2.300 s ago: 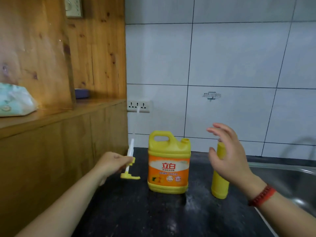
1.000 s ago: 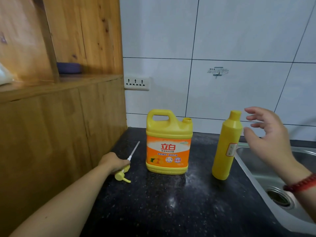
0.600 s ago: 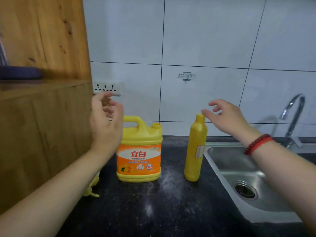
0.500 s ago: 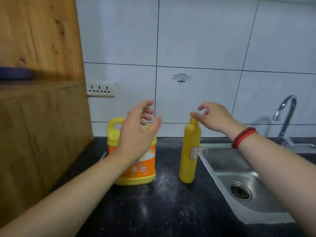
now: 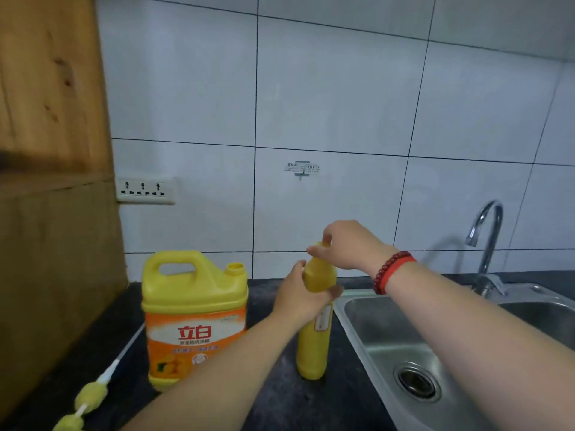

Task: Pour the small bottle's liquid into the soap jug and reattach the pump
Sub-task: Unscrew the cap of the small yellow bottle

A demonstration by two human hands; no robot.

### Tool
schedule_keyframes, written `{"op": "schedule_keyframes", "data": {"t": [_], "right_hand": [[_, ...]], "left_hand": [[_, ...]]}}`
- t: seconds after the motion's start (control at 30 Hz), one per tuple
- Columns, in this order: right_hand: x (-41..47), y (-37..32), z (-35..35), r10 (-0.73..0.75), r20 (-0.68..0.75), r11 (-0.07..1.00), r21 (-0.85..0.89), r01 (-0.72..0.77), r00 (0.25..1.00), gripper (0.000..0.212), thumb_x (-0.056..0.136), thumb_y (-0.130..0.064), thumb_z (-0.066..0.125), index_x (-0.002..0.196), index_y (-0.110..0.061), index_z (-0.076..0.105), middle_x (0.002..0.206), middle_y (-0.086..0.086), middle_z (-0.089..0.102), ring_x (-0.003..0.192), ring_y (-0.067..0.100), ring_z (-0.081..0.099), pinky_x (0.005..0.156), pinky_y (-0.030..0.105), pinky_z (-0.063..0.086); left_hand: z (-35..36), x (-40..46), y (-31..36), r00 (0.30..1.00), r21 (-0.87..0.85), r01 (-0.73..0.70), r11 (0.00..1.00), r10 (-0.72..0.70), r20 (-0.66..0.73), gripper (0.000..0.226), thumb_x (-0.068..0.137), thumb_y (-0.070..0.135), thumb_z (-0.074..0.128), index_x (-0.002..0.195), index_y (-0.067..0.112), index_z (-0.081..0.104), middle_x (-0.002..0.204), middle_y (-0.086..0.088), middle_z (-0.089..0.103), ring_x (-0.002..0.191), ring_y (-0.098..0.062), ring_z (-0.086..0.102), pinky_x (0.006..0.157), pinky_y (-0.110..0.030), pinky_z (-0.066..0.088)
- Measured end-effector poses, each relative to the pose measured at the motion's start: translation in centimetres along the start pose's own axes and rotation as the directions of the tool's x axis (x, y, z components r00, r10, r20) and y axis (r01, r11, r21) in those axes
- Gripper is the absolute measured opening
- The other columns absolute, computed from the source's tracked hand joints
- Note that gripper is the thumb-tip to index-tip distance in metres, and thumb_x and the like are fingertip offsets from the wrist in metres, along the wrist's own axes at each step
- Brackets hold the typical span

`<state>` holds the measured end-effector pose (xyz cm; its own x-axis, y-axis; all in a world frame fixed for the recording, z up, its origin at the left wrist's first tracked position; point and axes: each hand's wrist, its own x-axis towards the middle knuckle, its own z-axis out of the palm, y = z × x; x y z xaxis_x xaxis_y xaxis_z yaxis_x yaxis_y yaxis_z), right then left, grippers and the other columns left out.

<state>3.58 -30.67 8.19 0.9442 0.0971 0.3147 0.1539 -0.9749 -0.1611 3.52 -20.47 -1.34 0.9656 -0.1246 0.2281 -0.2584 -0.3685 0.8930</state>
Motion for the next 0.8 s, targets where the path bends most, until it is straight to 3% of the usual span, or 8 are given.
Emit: {"op": "schedule_keyframes", "data": {"t": [0.1,0.2,0.37,0.53,0.7,0.8], "right_hand": [[0.2,0.0,0.3,-0.001,0.002,1.0,-0.005,0.001,1.0,0.048,0.084,-0.052,0.05,0.077,-0.007,0.062,0.074,0.007,0.06,0.063,0.016,0.049,0.054,0.026,0.036],[0.4,-0.1,0.3,0.004,-0.017,1.0,-0.016,-0.004,1.0,0.053,0.083,-0.055,0.049,0.052,-0.013,0.041,0.052,0.001,0.04,0.049,0.014,0.039,0.046,0.026,0.027],[0.7,-0.1,0.1,0.018,-0.033,0.999,-0.042,-0.019,0.999,0.055,0.081,-0.056,0.052,0.05,-0.013,0.039,0.049,0.0,0.037,0.046,0.015,0.038,0.045,0.025,0.028],[0.9,-0.3,0.3,0.004,-0.04,0.999,-0.045,-0.006,0.999,0.053,0.08,-0.051,0.058,0.05,-0.013,0.036,0.049,0.0,0.034,0.045,0.014,0.034,0.044,0.024,0.026],[1.0,0.0,-0.2,-0.061,0.038,0.998,-0.032,0.063,0.997,0.055,0.082,-0.044,0.059,0.046,-0.012,0.032,0.047,0.002,0.028,0.045,0.016,0.029,0.044,0.026,0.023],[1.2,0.0,-0.3,-0.076,0.067,0.996,-0.041,0.078,0.995,0.053,0.083,-0.044,0.057,0.048,-0.009,0.038,0.049,0.003,0.031,0.047,0.016,0.031,0.045,0.026,0.024]], "left_hand": [[0.3,0.4,0.2,0.999,0.005,-0.026,1.0,0.026,-0.029,0.061,0.068,0.05,0.069,0.119,0.027,0.044,0.103,0.008,0.061,0.095,-0.014,0.06,0.08,-0.034,0.052],[0.4,0.6,-0.1,0.997,-0.004,-0.042,0.999,0.041,-0.068,0.053,0.071,0.05,0.068,0.114,0.026,0.049,0.094,0.011,0.059,0.089,-0.013,0.059,0.074,-0.03,0.051],[0.6,0.9,-0.7,0.992,0.029,-0.072,0.997,0.075,-0.098,0.051,0.069,0.054,0.066,0.11,0.027,0.052,0.096,0.009,0.063,0.088,-0.013,0.061,0.072,-0.03,0.051],[0.6,0.9,-1.0,0.988,0.052,-0.104,0.993,0.109,-0.11,0.04,0.067,0.056,0.066,0.097,0.033,0.052,0.084,0.016,0.059,0.078,-0.006,0.058,0.056,-0.017,0.041],[0.5,1.1,-1.2,0.982,0.052,-0.135,0.989,0.14,-0.124,0.039,0.064,0.057,0.068,0.092,0.032,0.057,0.08,0.014,0.063,0.073,0.0,0.058,0.055,-0.016,0.04],[0.5,1.2,-1.3,0.983,0.043,-0.141,0.989,0.145,-0.115,0.038,0.065,0.056,0.068,0.092,0.032,0.058,0.081,0.013,0.064,0.073,0.0,0.058,0.055,-0.016,0.04]]}}
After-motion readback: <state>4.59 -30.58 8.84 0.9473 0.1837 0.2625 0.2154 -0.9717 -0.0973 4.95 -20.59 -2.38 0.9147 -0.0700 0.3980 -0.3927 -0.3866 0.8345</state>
